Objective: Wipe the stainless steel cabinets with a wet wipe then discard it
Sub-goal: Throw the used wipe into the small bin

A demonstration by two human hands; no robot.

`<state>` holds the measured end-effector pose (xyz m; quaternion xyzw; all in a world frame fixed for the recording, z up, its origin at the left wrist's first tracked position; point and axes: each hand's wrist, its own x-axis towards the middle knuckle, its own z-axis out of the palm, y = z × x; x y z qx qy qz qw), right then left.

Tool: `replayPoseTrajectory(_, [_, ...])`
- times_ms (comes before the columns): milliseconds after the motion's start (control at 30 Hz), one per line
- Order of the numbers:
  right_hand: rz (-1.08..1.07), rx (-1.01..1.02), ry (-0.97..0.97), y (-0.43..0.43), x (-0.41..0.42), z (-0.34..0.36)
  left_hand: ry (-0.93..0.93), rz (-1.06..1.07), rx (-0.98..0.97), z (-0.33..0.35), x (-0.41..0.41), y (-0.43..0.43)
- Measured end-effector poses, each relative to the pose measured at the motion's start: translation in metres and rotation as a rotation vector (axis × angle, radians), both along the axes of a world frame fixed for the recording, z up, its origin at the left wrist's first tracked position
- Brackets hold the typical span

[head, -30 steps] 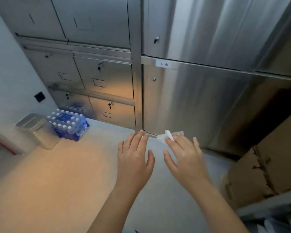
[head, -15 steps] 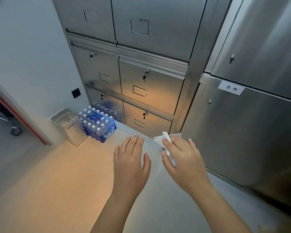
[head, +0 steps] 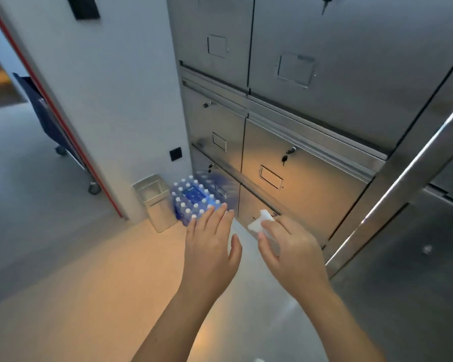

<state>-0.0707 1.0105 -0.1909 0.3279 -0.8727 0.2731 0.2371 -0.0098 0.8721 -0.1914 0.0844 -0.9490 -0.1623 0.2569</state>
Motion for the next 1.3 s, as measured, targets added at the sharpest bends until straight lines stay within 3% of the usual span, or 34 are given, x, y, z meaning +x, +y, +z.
replayPoseTrajectory(200, [0.129, -0.049, -0.025, -0.019, -0.087, 0.007, 0.083, 0.141, -0.040, 0.019, -0.065, -0.019])
replayPoseTrajectory(467, [0.272, -0.084, -0.040, -0.095, -0.143, -0.007, -0.021, 0.286, -0.026, -0.003, -0.097, -0.074])
replayPoseTrajectory(700, [0.326, -0.018, -0.059, -0.195, -0.187, -0.022, -0.039, 0.369, 0.035, -0.020, -0.132, -0.175])
replayPoseTrajectory(1000, [0.455, 0.022, -0.050, -0.366, -0.233, 0.006, -0.009, 0.447, 0.061, -0.021, -0.170, -0.324])
replayPoseTrajectory(1300, [0.471, 0.052, -0.106, -0.430, -0.288, -0.012, -0.078, 0.478, 0.043, -0.041, -0.221, -0.385])
